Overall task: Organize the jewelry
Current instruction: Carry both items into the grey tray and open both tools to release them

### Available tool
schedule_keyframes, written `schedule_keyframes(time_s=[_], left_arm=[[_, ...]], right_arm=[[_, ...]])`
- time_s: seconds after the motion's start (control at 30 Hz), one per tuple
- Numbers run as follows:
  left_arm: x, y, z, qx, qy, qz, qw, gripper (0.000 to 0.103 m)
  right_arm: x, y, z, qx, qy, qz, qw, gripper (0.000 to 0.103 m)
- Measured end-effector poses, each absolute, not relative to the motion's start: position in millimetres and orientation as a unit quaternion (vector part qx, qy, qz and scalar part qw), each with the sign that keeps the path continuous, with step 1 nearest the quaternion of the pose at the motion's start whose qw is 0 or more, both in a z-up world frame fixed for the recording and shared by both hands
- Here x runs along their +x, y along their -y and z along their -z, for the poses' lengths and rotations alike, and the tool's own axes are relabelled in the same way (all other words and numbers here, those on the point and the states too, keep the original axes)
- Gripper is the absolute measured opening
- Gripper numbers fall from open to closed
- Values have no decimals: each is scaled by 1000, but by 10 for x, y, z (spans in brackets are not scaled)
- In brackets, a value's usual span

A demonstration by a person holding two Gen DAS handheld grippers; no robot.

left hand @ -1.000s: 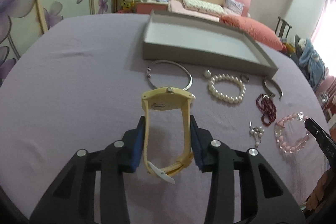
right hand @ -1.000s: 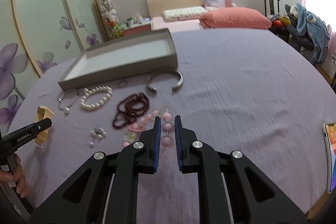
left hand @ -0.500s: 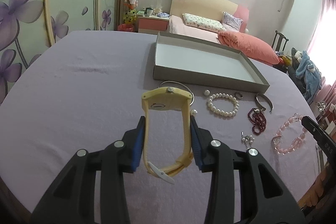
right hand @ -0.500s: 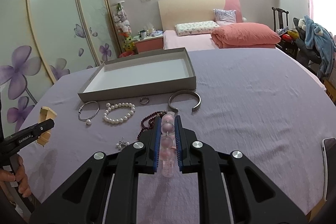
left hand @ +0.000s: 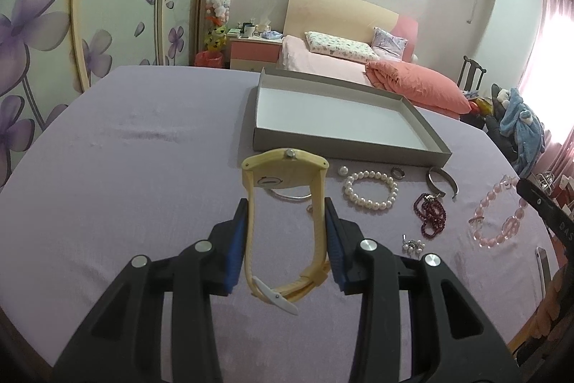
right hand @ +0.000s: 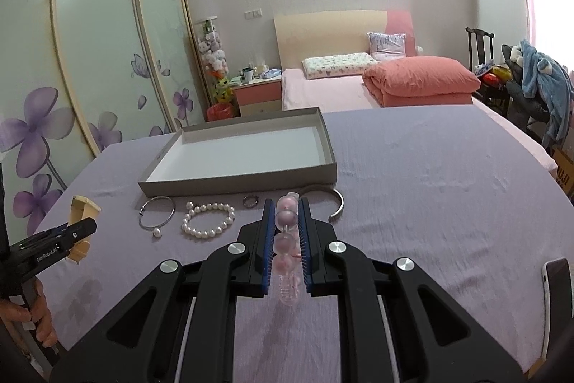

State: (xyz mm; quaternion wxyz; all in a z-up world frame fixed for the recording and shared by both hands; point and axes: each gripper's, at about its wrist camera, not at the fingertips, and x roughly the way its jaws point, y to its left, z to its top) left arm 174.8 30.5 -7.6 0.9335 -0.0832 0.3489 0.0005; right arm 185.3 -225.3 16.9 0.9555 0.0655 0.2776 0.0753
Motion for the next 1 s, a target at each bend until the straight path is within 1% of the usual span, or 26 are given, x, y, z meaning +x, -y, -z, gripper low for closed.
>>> schedule_keyframes(time_s=[0.27, 0.4, 0.53, 0.73, 1.0], left_arm=[[1903, -277, -24, -66, -337, 6, 939, 39], [2111, -275, -150, -59, -323, 13, 945, 39], [2399, -244, -267, -52, -305, 18, 951, 39], [2898, -239, -296, -60, -291, 23, 955, 39], [3569, -229, -102, -64, -311, 22, 948, 40]], right_arm=[[2049, 2240, -304, 51, -265, -75, 960, 14], [2254, 2223, -463, 44, -239, -79, 967, 14], [2529, 2164, -537, 44, -231, -87, 968, 14], [3041, 2025, -461, 39, -244, -101, 964, 14], [3676, 1871, -175, 53, -289, -130, 947, 14]])
